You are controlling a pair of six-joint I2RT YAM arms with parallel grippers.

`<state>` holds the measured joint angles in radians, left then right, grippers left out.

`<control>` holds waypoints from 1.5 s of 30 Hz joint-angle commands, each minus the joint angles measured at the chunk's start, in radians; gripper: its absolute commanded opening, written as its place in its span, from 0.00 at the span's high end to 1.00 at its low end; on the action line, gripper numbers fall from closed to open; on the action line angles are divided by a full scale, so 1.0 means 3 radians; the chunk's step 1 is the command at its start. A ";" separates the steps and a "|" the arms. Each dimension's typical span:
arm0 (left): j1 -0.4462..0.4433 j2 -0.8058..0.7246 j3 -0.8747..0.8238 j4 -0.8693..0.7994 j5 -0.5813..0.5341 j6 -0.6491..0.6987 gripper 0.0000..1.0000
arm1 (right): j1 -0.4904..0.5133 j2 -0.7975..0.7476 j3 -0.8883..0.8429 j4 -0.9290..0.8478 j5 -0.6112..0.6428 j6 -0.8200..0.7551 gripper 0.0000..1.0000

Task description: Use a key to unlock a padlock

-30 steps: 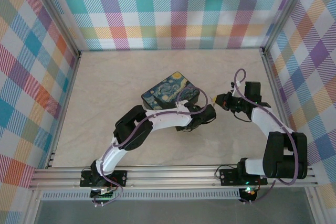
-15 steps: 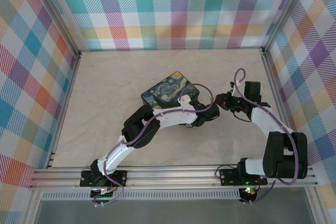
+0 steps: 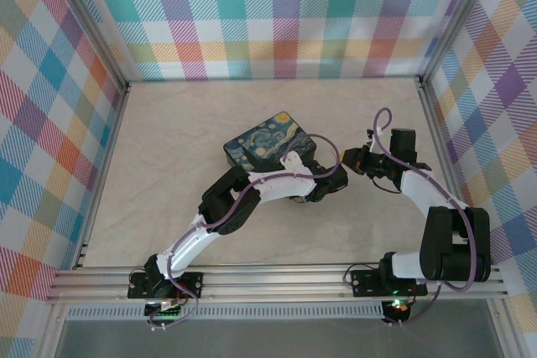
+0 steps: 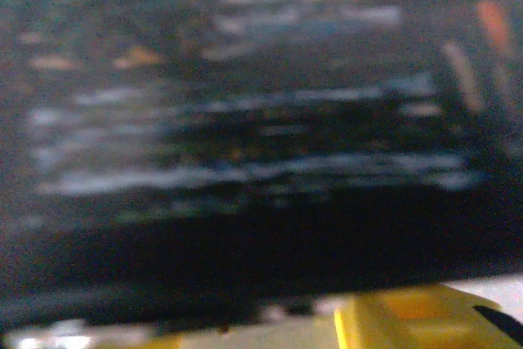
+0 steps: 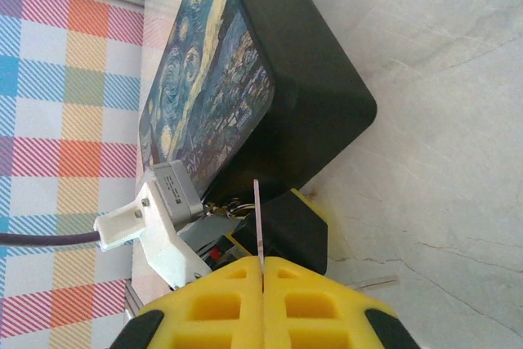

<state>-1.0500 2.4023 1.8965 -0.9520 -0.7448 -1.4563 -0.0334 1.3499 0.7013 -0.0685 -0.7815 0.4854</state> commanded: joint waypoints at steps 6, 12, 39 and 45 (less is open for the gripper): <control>0.0059 0.0010 0.0005 -0.0237 -0.0385 0.0087 0.71 | 0.0044 -0.0023 0.0079 -0.0006 -0.0228 -0.0084 1.00; 0.0069 -0.0324 -0.0412 -0.0136 -0.0476 0.0454 0.77 | 0.0197 -0.0204 0.0092 -0.0272 -0.0124 -0.0213 1.00; 0.0862 -0.2069 -0.0893 -0.0469 0.1884 0.1805 1.00 | 0.1670 -0.0229 -0.0582 0.1101 0.0319 0.0913 1.00; 0.1029 -0.2105 -0.0707 -0.0601 0.2386 0.1820 1.00 | 0.2033 0.0081 -0.0345 0.1582 0.0606 0.1300 1.00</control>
<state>-0.7559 1.8290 1.6344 -1.0866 -0.1272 -0.9295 0.5446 1.3468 0.5510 0.2588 -0.6525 0.7803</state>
